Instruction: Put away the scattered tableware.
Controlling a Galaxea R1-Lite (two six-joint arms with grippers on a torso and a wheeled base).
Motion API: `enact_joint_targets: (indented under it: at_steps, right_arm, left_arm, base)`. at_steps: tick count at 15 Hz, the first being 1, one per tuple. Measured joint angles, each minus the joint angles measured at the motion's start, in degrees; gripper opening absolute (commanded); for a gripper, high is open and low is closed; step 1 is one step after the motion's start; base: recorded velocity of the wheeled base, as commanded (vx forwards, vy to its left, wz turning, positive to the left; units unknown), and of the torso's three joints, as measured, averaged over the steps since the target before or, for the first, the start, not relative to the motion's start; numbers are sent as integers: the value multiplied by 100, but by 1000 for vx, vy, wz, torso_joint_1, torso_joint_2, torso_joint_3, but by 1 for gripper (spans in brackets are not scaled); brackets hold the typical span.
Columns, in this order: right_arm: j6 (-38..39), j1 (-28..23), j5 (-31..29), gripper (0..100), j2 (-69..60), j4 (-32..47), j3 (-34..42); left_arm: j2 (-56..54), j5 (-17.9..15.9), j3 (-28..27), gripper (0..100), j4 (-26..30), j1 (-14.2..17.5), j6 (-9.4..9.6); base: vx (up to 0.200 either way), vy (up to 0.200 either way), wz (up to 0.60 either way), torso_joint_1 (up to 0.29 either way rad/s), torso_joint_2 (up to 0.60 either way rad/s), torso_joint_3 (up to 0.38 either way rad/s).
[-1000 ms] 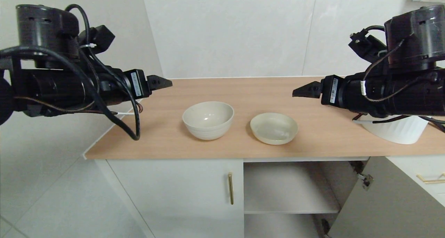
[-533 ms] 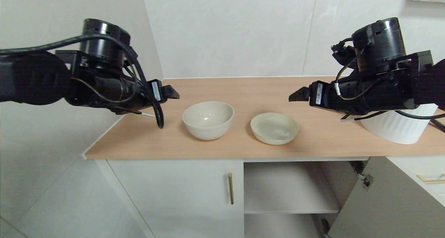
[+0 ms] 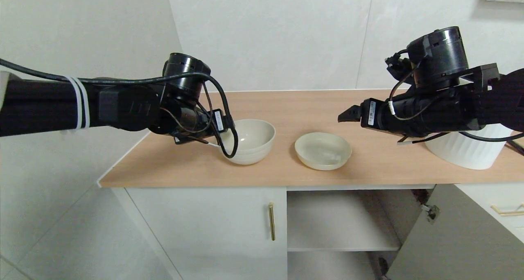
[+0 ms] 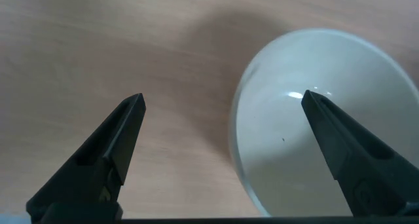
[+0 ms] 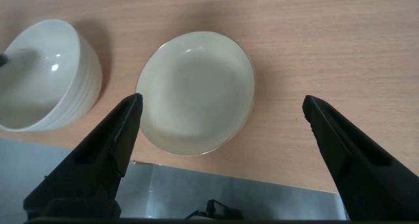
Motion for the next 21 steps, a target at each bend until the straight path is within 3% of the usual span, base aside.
enact_joint_targets:
  at_steps: [4, 5, 11, 15, 21]
  right_arm:
    - [0, -2, 0, 100, 13, 0, -2]
    - [-2, -9, 2, 100, 16, 0, -2]
    - [-10, -72, 11, 100, 171, 5, -88]
    - [-16, -199, 16, 100, 553, 40, -273]
    - [-13, -254, -39, 100, 1257, 38, -477]
  left_arm:
    - [149, 0, -23, 100, 24, -13, 2]
    - [177, 0, -26, 0, 24, -13, 5]
    - [276, -11, -39, 0, 17, -26, 5]
    - [-99, -11, 9, 0, 22, -24, -257]
    - [-796, -82, 247, 0, 11, -26, -271]
  base:
    - [0, 0, 0, 0, 0, 0]
    - [0, 0, 0, 0, 0, 0]
    - [0, 0, 0, 0, 0, 0]
    - [0, 0, 0, 0, 0, 0]
    - [0, 0, 0, 0, 0, 0]
